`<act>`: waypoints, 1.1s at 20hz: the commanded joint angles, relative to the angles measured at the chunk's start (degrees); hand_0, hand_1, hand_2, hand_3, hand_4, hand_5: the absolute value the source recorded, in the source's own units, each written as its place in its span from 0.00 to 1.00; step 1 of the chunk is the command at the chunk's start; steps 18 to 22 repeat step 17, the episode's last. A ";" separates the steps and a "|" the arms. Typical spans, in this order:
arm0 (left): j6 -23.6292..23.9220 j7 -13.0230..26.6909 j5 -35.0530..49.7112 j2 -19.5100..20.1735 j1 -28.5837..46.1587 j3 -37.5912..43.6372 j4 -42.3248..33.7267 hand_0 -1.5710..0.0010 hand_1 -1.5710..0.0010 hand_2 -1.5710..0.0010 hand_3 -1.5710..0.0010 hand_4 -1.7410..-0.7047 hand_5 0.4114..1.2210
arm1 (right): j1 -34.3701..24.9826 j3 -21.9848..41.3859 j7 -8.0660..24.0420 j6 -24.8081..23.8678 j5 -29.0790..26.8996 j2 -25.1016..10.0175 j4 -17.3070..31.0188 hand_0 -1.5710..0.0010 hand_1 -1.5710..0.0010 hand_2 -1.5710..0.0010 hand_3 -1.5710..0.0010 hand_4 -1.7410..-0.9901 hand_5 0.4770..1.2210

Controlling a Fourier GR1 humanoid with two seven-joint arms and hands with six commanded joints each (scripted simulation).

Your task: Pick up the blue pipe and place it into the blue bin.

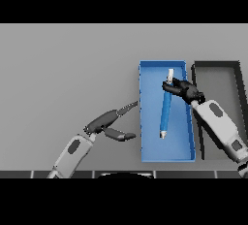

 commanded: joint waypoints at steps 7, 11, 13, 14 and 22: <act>0.10 0.41 -0.10 -0.49 -0.09 -0.05 0.94 1.00 1.00 1.00 1.00 0.80 0.06 | -0.87 3.42 -0.58 -0.41 4.25 -0.60 0.88 0.98 0.98 0.98 0.98 0.82 0.31; -0.09 0.18 0.25 -0.75 0.21 -0.41 0.17 1.00 1.00 1.00 1.00 0.79 0.07 | -0.90 3.22 -0.61 -0.68 3.69 -0.06 0.54 0.99 0.99 0.99 0.99 0.82 0.27; 0.06 0.23 0.38 -0.39 0.34 0.14 0.44 1.00 1.00 1.00 1.00 0.79 0.07 | -0.45 3.24 -1.38 0.33 3.76 -0.65 0.63 0.99 0.99 0.99 1.00 0.82 0.26; 0.01 0.44 0.75 -0.53 -0.20 0.50 0.68 1.00 1.00 1.00 1.00 0.79 0.07 | -0.18 3.18 -1.85 0.87 3.72 -1.08 0.38 0.99 0.99 0.99 1.00 0.82 0.26; 0.31 1.51 0.38 -2.07 -2.19 0.21 1.80 1.00 1.00 1.00 1.00 0.79 0.07 | 0.05 2.79 -2.81 1.76 3.09 -0.96 0.49 0.99 0.99 0.99 1.00 0.82 0.27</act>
